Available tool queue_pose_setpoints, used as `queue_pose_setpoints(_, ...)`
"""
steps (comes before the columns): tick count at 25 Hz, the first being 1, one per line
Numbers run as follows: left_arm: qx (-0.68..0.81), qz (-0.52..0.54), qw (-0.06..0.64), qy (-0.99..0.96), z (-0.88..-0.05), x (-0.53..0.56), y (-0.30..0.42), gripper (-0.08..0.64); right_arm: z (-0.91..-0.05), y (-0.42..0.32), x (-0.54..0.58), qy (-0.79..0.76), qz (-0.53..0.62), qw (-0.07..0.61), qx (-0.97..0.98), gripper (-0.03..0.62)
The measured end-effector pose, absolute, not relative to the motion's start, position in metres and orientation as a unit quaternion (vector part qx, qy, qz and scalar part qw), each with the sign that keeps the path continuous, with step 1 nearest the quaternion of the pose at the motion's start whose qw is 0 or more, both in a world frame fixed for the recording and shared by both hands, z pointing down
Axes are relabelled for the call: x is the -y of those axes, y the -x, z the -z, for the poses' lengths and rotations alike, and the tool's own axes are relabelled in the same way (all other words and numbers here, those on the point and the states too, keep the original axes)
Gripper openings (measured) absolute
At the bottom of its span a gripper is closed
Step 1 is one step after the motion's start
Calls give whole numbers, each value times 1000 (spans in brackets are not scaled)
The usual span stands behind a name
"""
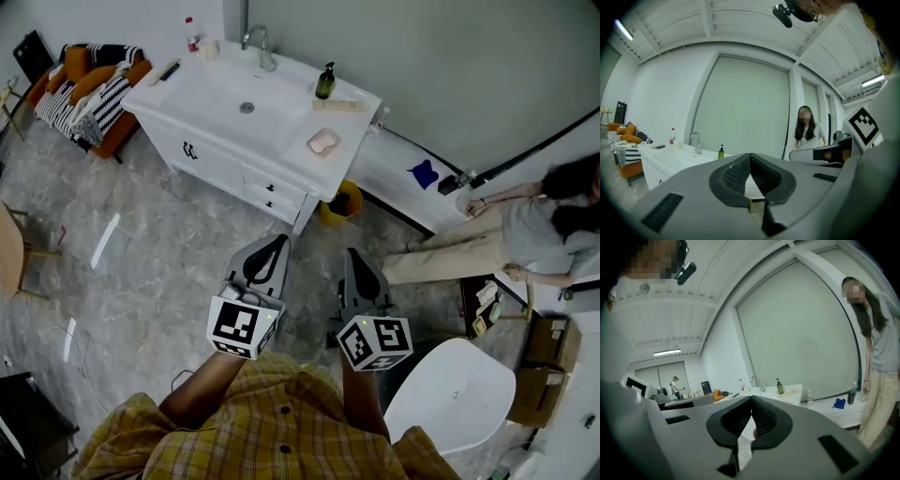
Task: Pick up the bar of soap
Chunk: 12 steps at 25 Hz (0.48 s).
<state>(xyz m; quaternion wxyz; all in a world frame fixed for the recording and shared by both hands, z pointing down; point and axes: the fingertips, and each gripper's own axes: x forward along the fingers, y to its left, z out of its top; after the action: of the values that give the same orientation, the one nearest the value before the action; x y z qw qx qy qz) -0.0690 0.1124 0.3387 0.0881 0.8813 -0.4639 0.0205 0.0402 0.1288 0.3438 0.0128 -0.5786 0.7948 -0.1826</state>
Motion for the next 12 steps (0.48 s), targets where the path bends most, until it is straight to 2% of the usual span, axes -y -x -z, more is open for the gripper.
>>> queue_pose_setpoints(12,446,-25,107,-888,-349,-43,70,12,-351,-45,-69,601,194,1,-775,20)
